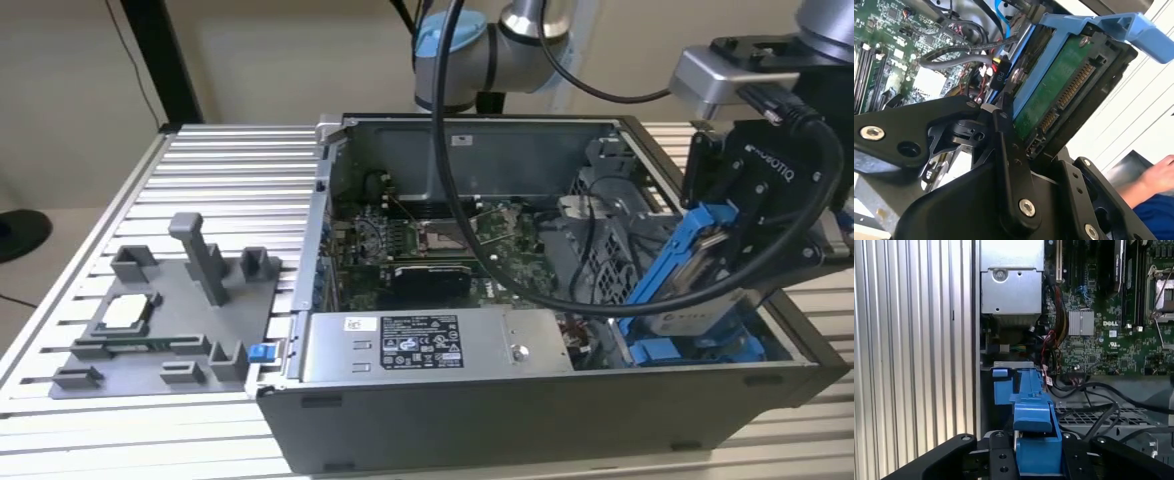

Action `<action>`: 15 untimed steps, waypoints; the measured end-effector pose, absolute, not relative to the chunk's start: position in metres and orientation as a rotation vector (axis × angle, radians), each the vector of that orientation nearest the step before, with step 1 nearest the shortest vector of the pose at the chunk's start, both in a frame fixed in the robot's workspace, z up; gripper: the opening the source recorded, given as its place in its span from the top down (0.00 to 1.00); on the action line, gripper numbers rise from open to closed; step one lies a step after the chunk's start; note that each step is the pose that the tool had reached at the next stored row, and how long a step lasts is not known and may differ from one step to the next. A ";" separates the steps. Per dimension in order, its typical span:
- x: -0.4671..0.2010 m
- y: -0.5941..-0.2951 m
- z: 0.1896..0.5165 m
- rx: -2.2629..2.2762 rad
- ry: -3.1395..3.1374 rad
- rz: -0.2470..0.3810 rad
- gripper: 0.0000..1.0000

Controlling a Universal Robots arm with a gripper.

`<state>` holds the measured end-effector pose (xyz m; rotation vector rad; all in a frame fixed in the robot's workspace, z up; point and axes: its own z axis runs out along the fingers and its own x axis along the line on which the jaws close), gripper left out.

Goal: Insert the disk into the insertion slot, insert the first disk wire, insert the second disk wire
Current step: 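Insert the disk into the insertion slot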

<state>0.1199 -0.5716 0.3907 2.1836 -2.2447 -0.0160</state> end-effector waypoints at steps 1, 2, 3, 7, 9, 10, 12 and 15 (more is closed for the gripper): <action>0.120 -0.572 0.389 2.184 -2.245 -0.016 1.00; 0.120 -0.572 0.388 2.184 -2.245 -0.016 1.00; 0.120 -0.572 0.387 2.184 -2.245 -0.016 1.00; 0.120 -0.572 0.381 2.184 -2.245 -0.016 1.00; 0.120 -0.572 0.379 2.184 -2.245 -0.016 1.00; 0.120 -0.571 0.378 2.184 -2.245 -0.016 1.00; 0.120 -0.571 0.375 2.184 -2.245 -0.016 1.00; 0.120 -0.571 0.374 2.183 -2.245 -0.016 1.00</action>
